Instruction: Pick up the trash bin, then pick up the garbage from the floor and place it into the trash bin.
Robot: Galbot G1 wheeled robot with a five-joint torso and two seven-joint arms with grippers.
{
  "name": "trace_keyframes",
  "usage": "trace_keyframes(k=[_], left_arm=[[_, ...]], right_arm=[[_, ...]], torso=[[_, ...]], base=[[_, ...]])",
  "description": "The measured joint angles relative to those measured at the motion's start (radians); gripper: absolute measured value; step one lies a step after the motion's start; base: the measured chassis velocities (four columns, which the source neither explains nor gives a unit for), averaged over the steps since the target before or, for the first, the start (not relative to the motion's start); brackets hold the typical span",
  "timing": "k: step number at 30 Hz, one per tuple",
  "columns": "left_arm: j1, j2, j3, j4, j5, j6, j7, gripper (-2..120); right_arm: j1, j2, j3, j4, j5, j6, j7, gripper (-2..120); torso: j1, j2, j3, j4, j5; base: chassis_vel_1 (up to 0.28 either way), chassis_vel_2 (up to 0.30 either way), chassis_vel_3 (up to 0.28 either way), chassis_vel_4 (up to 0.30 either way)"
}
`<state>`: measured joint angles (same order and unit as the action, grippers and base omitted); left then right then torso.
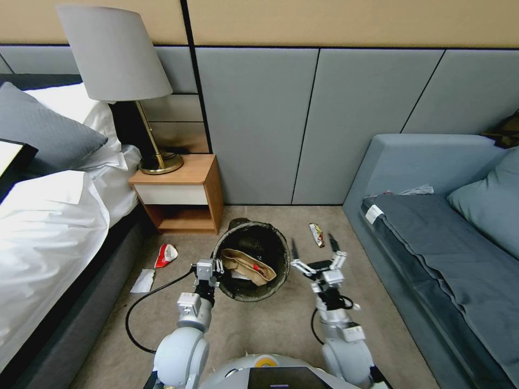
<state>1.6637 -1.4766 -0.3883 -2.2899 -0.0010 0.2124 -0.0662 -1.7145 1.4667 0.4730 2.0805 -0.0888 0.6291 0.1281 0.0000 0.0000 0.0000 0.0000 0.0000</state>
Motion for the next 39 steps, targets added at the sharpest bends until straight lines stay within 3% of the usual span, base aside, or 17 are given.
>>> trace_keyframes(k=[10, 28, 39], left_arm=[[-0.002, 0.001, 0.004, -0.005, 0.0, 0.0, 0.0, 0], [-0.001, 0.0, 0.002, -0.008, 0.0, 0.0, 0.0, 0], [0.002, -0.003, 0.003, -0.01, 0.001, -0.001, 0.0, 0]], right_arm=[[-0.004, 0.025, 0.088, -0.065, 0.017, 0.069, -0.017, 100], [0.028, 0.031, 0.101, -0.094, 0.062, 0.061, -0.022, 100], [0.035, 0.028, 0.104, -0.098, 0.068, 0.057, -0.022, 100]], torso=[[0.0, 0.0, 0.0, -0.0001, 0.0], [0.0, 0.0, 0.0, 0.0, -0.0001], [0.0, 0.0, 0.0, -0.0001, -0.0002]], base=[[0.0, 0.0, 0.0, 0.0], [-0.004, 0.002, 0.001, -0.003], [-0.126, 0.149, 0.141, -0.129]])
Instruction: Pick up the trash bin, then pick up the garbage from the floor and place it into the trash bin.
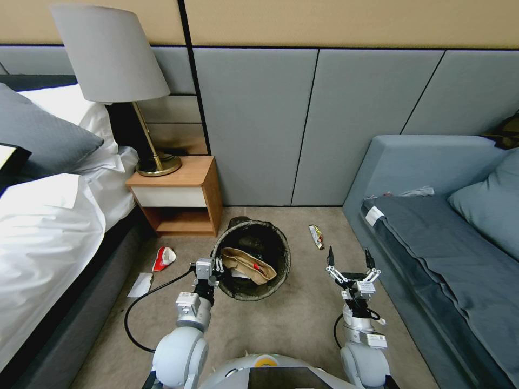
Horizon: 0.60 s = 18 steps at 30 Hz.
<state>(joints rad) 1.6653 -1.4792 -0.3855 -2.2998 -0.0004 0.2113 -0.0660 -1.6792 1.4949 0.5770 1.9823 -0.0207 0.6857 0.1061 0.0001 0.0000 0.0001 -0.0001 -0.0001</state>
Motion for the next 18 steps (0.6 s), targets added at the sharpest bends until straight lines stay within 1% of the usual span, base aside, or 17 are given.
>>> trace_keyframes(k=[14, 18], left_arm=[[0.001, -0.002, 0.001, -0.001, 0.002, -0.001, 0.0, 0], [0.001, -0.003, 0.001, -0.001, 0.002, -0.001, 0.0, 0]], right_arm=[[0.011, -0.001, 0.002, -0.007, 0.008, -0.007, -0.004, 100], [0.014, -0.001, 0.005, -0.014, 0.006, -0.001, -0.016, 100]], torso=[[0.0, 0.0, 0.0, 0.0, 0.0003], [0.0, 0.0, 0.0, 0.0002, 0.0001]], base=[[-0.142, 0.146, 0.144, -0.146], [-0.181, 0.166, 0.162, -0.163]])
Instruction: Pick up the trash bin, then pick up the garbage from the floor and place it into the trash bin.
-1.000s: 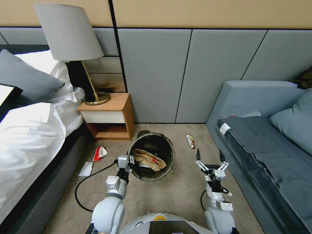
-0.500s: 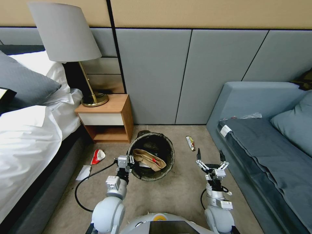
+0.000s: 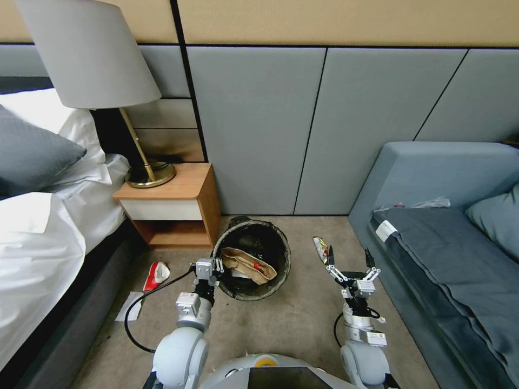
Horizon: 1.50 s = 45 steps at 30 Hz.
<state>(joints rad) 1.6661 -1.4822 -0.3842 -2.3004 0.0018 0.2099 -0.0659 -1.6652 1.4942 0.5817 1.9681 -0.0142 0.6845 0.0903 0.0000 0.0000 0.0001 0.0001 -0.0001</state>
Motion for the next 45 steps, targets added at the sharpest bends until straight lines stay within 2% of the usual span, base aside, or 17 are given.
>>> trace_keyframes(k=[10, 28, 36, 39, 40, 41, 42, 45], left_arm=[[0.002, 0.0, 0.001, 0.0, 0.001, -0.001, 0.0, 0], [0.004, 0.004, 0.006, 0.0, 0.005, -0.001, 0.0, 0], [0.004, 0.004, 0.01, -0.001, 0.007, -0.001, 0.0, 0], [0.004, 0.003, 0.012, -0.001, 0.009, -0.001, 0.0, 0], [0.004, 0.003, 0.012, -0.001, 0.009, -0.001, 0.0, 0], [0.004, 0.002, 0.012, -0.001, 0.009, -0.001, 0.0, 0], [0.004, 0.002, 0.012, -0.001, 0.009, -0.001, 0.0, 0], [0.004, 0.002, 0.01, 0.0, 0.009, -0.001, 0.0, 0]], right_arm=[[0.031, 0.004, 0.012, -0.034, -0.036, 0.056, -0.018, 100], [0.092, -0.036, 0.031, -0.045, -0.059, 0.005, -0.037, 100], [0.157, -0.056, 0.029, -0.067, -0.052, -0.097, -0.012, 100], [0.22, -0.07, 0.027, -0.095, -0.022, -0.246, -0.013, 100], [0.22, -0.07, 0.027, -0.095, -0.022, -0.246, -0.013, 100], [0.258, -0.082, 0.021, -0.123, 0.005, -0.339, -0.013, 100], [0.258, -0.082, 0.021, -0.123, 0.005, -0.339, -0.013, 100], [0.31, -0.106, 0.011, -0.172, 0.069, -0.495, -0.011, 100]], torso=[[0.0, 0.0, 0.0, 0.0, 0.0], [0.0, 0.0, 0.0, -0.0001, 0.0], [0.0, 0.0, 0.0, -0.0001, 0.0], [0.0, 0.0, 0.0, -0.0001, 0.0001], [0.0, 0.0, 0.0, -0.0001, 0.0001], [0.0, 0.0, 0.0, -0.0001, 0.0001], [0.0, 0.0, 0.0, -0.0001, 0.0001], [0.0, 0.0, 0.0, -0.0002, 0.0]], base=[[-0.064, 0.052, 0.063, -0.064], [0.0, 0.0, 0.0, 0.0], [0.0, 0.0, 0.0, 0.0], [0.0, 0.0, 0.0, 0.0], [0.0, 0.0, 0.0, 0.0], [0.0, 0.0, 0.0, 0.0], [0.0, 0.0, 0.0, 0.0], [0.0, 0.0, 0.0, 0.0]])
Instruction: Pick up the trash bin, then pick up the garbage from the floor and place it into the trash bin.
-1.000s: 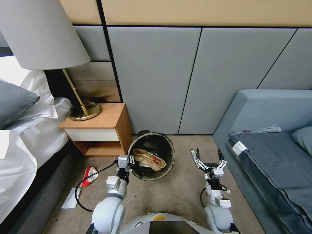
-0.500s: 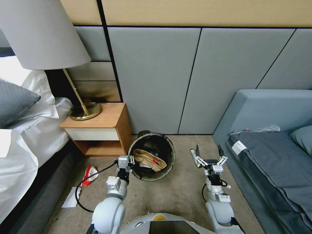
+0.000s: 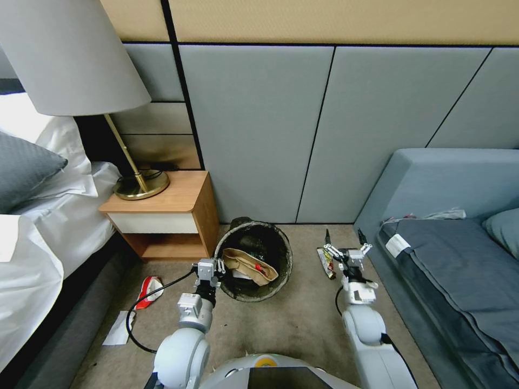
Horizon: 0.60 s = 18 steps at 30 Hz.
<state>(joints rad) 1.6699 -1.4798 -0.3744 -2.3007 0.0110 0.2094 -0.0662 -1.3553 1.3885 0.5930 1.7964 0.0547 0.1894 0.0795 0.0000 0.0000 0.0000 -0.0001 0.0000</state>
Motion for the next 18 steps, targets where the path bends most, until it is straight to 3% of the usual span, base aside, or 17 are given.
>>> trace_keyframes(k=[5, 8, 18], left_arm=[[0.0, 0.0, 0.0, 0.003, 0.0, 0.0, 0.0, 0], [0.0, -0.002, 0.003, 0.008, 0.001, 0.0, 0.0, 0], [0.003, -0.003, 0.004, 0.01, 0.005, 0.0, 0.0, 0]], right_arm=[[0.055, -0.02, -0.003, -0.082, 0.03, -0.075, -0.013, 100], [0.137, -0.031, -0.008, -0.221, 0.032, -0.124, -0.033, 100], [0.272, -0.035, -0.029, -0.467, 0.015, -0.137, -0.059, 100]], torso=[[0.0, 0.0, 0.0, 0.0001, 0.0], [0.0, 0.0, 0.0, 0.0, -0.0001], [0.0, 0.0, 0.0, 0.0003, 0.0]], base=[[0.0, 0.0, 0.0, 0.0], [0.0, 0.0, 0.0, 0.0], [0.0, 0.0, 0.0, 0.0]])
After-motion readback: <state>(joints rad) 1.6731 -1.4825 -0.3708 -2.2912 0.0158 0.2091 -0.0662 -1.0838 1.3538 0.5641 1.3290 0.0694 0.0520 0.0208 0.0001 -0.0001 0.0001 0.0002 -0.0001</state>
